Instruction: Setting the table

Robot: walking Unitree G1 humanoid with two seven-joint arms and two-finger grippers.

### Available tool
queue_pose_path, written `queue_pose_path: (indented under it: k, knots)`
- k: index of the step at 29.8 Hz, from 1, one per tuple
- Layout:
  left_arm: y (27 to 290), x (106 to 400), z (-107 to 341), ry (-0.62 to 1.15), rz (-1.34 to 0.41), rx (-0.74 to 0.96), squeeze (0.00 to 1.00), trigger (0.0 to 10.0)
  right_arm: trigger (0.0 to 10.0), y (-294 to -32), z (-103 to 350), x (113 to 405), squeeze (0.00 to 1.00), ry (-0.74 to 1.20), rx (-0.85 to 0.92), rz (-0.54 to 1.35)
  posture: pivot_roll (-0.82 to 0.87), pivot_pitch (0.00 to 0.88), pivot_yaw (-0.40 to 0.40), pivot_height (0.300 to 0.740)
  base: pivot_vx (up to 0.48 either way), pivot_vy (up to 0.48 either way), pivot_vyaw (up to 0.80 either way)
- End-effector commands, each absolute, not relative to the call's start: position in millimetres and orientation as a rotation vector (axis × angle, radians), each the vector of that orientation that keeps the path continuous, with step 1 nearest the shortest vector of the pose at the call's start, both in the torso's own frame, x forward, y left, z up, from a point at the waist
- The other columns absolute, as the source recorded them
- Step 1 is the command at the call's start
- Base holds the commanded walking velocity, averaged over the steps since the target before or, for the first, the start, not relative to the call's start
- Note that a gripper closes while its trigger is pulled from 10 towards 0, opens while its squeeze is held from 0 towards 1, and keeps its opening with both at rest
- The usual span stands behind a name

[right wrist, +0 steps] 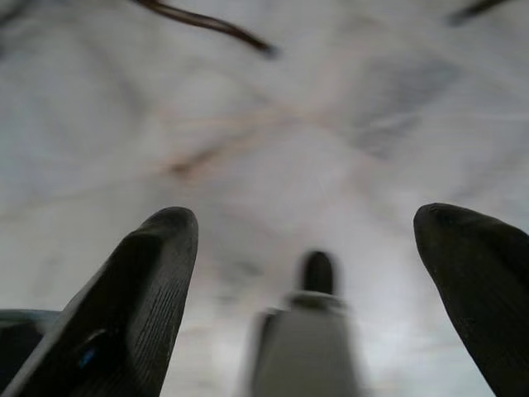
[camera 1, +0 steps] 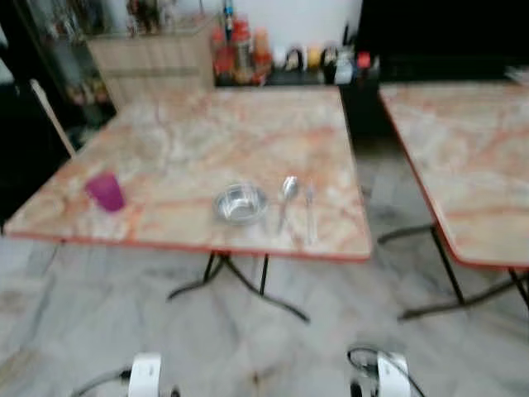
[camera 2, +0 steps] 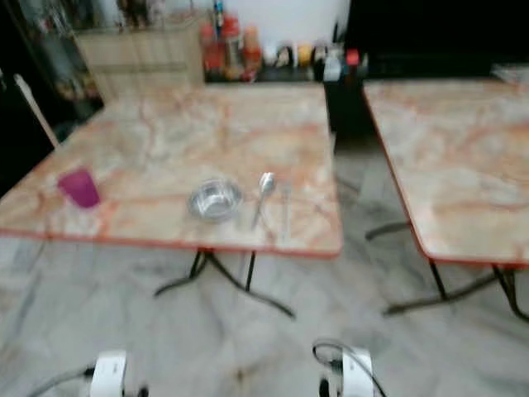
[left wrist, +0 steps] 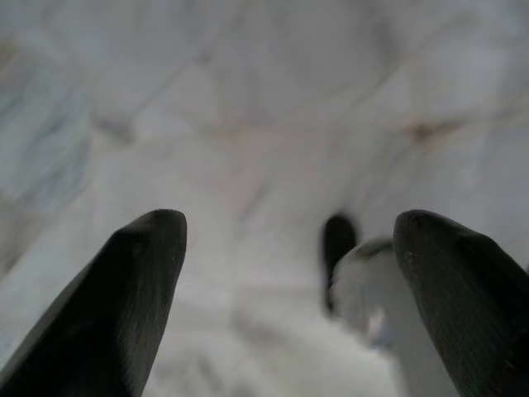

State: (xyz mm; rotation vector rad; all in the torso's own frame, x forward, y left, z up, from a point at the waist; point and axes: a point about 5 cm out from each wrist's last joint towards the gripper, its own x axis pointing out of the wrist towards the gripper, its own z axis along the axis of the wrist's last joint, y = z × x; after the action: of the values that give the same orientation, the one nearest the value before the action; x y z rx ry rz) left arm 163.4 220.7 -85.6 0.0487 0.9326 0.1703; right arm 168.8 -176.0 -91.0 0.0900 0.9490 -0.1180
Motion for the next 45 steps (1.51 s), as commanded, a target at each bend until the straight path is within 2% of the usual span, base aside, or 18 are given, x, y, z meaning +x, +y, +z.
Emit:
queue_pose_path:
  k: [1,6,30,35,45]
  knots:
    - [221.5,163.6,-85.5,0.938,0.169,0.053,0.0,10.0,10.0,-176.3,-89.0,172.9,0.0,0.934,0.08,-0.107,0.03,0.0,0.047,0.74,0.0,0.48,0.0]
    - [221.5,165.5,-84.8,0.936,0.168,0.055,0.0,10.0,10.0,-176.0,-88.7,173.7,0.0,0.931,0.087,-0.122,0.03,0.0,0.056,0.74,0.0,0.474,0.0]
    - [219.6,170.3,-82.1,0.892,0.176,0.032,0.0,10.0,10.0,-175.8,-88.5,173.9,0.0,0.92,0.129,-0.155,0.03,0.009,0.062,0.74,0.0,0.0,0.0]
    - [218.7,170.3,-82.3,0.892,0.169,0.029,0.0,10.0,10.0,-175.3,-86.2,177.8,0.0,0.892,0.132,-0.14,0.03,0.011,0.061,0.74,0.0,0.0,-0.35]
    - [218.3,168.6,-83.1,0.894,0.179,0.02,0.0,10.0,10.0,-175.8,-86.7,177.2,0.0,0.901,0.134,-0.137,0.04,0.008,0.05,0.74,0.247,0.0,-0.05]
